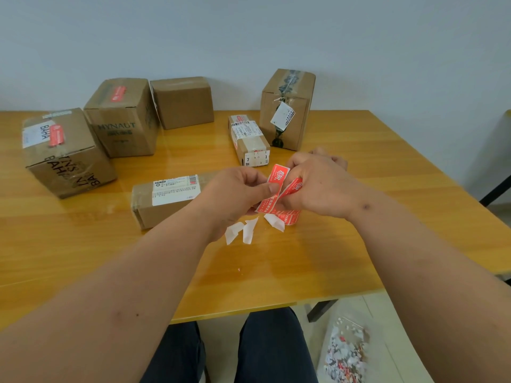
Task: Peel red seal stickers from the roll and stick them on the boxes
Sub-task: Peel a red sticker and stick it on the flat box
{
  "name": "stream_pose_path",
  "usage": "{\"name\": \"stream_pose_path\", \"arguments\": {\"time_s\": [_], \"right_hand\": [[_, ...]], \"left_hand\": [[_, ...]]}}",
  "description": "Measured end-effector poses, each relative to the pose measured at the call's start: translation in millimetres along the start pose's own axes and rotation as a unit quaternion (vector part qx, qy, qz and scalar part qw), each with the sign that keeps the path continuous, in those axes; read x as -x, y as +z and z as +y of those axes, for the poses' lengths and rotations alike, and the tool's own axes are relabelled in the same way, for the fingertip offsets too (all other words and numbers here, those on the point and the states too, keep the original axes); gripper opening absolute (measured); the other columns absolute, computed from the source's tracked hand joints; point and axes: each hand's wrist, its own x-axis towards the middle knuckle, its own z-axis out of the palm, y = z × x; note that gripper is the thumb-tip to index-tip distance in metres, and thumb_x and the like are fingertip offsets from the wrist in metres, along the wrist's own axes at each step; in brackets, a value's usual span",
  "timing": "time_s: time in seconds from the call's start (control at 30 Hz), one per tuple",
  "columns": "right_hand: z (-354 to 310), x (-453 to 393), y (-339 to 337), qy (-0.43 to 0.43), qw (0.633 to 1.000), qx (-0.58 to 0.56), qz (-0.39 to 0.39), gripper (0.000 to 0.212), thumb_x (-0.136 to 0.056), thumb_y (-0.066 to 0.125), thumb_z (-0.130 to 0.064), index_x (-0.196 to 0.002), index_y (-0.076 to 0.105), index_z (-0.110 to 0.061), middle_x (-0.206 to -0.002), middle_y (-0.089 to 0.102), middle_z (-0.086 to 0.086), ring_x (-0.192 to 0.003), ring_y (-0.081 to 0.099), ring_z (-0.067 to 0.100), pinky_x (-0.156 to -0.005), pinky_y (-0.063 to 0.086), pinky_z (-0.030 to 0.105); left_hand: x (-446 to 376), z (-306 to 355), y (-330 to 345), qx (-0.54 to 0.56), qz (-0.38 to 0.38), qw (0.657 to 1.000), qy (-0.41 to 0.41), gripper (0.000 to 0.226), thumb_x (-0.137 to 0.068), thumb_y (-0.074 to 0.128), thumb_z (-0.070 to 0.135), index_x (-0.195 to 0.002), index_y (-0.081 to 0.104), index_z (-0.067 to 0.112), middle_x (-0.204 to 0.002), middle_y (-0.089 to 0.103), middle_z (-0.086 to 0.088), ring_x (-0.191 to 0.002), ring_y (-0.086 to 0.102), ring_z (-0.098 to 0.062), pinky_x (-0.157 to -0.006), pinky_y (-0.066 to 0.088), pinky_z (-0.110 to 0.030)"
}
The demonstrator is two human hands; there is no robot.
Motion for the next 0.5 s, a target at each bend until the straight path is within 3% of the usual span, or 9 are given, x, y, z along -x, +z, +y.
{"name": "stream_pose_path", "arguments": {"time_s": [0.17, 0.4, 0.5], "right_hand": [[-0.1, -0.9, 2.7, -0.009, 1.0, 0.005, 0.005, 0.018, -0.072, 0.074, -0.052, -0.072, 0.07, -0.034, -0.102, 0.054, -0.021, -0.11, 0.033, 0.013, -0.095, 0.023, 0.042], [-0.4, -0.4, 2.8, -0.02, 0.999, -0.005, 0.025, 0.016, -0.075, 0.073, -0.045, -0.078, 0.073, -0.029, -0.1, 0.059, -0.016, -0.11, 0.036, 0.013, -0.095, 0.023, 0.043], [0.7, 0.2, 3.1, -0.026, 0.999, 0.003, 0.023, 0.019, -0.076, 0.07, -0.047, -0.076, 0.073, -0.029, -0.097, 0.059, -0.015, -0.108, 0.037, 0.014, -0.095, 0.024, 0.044]], "left_hand": [[-0.1, 3.0, -3.1, -0.047, -0.016, 0.999, -0.001, 0.001, -0.087, 0.071, 0.014, -0.087, 0.072, 0.013, -0.086, 0.075, -0.009, -0.08, 0.069, -0.022, -0.089, 0.056, -0.05], [1.1, 3.6, -2.1, -0.047, 0.005, 0.999, -0.006, 0.008, -0.093, 0.064, 0.017, -0.095, 0.069, 0.011, -0.091, 0.075, -0.01, -0.094, 0.07, -0.03, -0.088, 0.056, -0.048], [2.4, 6.1, -3.8, -0.043, 0.003, 0.999, -0.012, 0.02, -0.091, 0.067, 0.027, -0.094, 0.069, 0.007, -0.091, 0.075, -0.011, -0.096, 0.069, -0.032, -0.088, 0.057, -0.049]]}}
